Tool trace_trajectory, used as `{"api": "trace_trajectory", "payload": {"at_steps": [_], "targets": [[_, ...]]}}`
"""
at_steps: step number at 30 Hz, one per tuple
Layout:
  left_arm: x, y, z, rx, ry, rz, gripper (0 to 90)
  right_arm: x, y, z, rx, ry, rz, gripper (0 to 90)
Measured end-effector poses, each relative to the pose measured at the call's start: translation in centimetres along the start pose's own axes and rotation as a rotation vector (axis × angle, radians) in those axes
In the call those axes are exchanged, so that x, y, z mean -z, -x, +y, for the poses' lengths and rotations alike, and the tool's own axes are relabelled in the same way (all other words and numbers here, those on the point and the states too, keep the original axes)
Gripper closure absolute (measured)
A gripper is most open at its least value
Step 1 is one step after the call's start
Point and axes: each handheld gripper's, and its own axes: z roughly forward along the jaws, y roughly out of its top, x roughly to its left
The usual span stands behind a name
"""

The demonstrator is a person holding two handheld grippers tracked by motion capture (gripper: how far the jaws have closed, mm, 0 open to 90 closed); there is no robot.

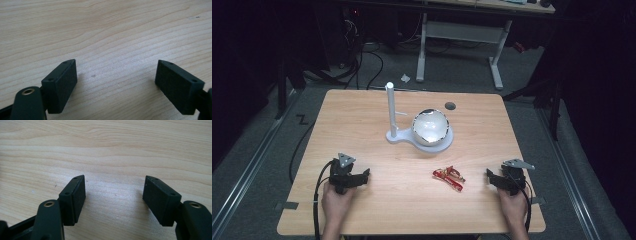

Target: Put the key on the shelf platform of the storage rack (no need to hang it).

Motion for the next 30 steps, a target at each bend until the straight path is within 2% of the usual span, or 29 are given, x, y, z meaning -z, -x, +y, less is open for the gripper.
{"api": "trace_trajectory", "payload": {"at_steps": [11,24,28,30], "targets": [[0.00,0.00,0.00,-0.001,0.000,0.000,18.1,-0.01,-0.04,0.00,-0.001,0.001,-0.002,34.6],[0.00,-0.01,0.01,-0.002,-0.001,-0.001,18.1,-0.08,-0.14,0.04,-0.021,-0.010,-0.022,26.4],[0.00,-0.01,0.01,-0.002,-0.001,-0.001,18.2,0.03,-0.23,0.07,-0.026,-0.020,-0.027,27.5],[0.00,-0.03,0.02,-0.005,-0.001,-0.002,18.1,0.28,-0.44,0.07,-0.035,-0.032,-0.040,31.3]]}}
